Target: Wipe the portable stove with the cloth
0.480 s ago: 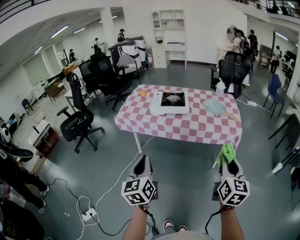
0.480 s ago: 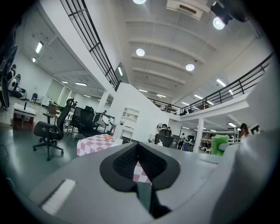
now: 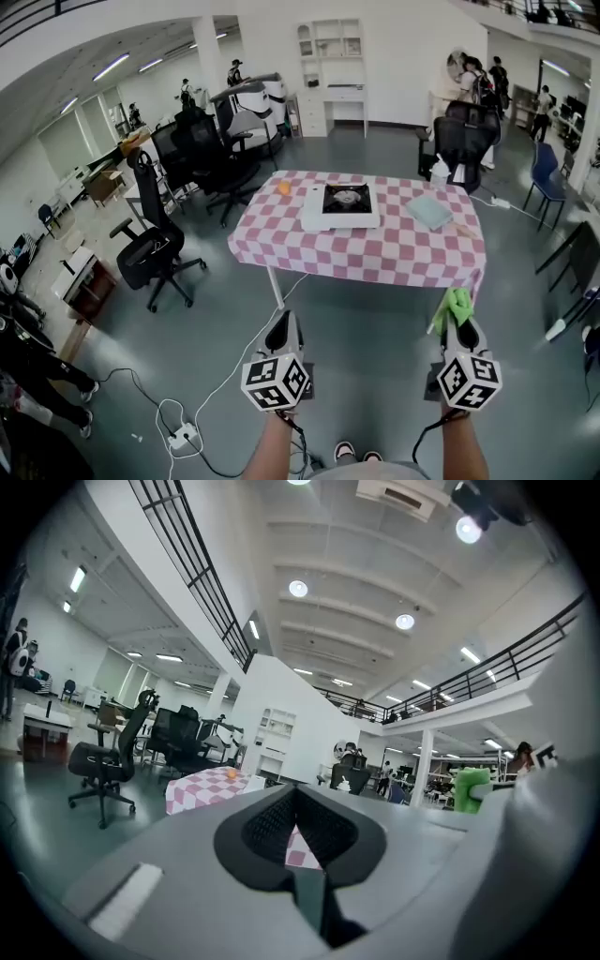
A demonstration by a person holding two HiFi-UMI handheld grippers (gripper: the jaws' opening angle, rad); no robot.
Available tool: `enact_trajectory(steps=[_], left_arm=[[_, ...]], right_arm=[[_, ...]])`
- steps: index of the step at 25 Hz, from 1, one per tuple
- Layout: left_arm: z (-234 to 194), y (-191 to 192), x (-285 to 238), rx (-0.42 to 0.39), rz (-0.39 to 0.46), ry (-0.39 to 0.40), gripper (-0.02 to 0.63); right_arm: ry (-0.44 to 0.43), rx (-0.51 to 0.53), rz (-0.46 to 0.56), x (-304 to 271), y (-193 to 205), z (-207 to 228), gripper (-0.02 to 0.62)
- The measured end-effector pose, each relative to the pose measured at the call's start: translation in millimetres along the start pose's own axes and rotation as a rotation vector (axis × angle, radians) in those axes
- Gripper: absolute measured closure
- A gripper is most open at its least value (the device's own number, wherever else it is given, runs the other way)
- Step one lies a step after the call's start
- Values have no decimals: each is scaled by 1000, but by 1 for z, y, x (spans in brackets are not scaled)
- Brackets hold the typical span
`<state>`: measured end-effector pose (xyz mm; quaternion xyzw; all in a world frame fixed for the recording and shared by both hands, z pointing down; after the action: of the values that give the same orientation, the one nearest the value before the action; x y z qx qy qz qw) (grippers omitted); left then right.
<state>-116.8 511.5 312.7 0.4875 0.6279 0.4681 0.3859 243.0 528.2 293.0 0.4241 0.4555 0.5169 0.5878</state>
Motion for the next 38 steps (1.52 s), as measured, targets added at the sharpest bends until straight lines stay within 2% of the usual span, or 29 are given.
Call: enact_trajectory(steps=[9, 16, 23, 38], left_arm=[[-17, 4, -10, 6, -16, 16, 606], [-28, 5, -31, 12, -8, 12, 606], [-38, -4, -74, 3, 5, -22, 606], [-41, -24, -215, -9, 26, -83, 606]], right_arm=[[18, 32, -33, -5, 9, -11, 518], [27, 36, -55, -31, 16, -9, 517], [-16, 26, -58, -91, 9, -9, 517], [-74, 20, -63, -248, -25, 24, 518]])
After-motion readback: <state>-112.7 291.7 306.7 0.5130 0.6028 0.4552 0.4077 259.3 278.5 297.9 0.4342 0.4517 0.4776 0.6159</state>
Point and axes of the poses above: the fingertips, and each gripper's own axes: x backward along the fingers, z to its right, y out of its underside, the point moved 5 cm from there along x, backward along the fingers, and after that the axes turned 4 degrees about y, right-handed, at the moved point
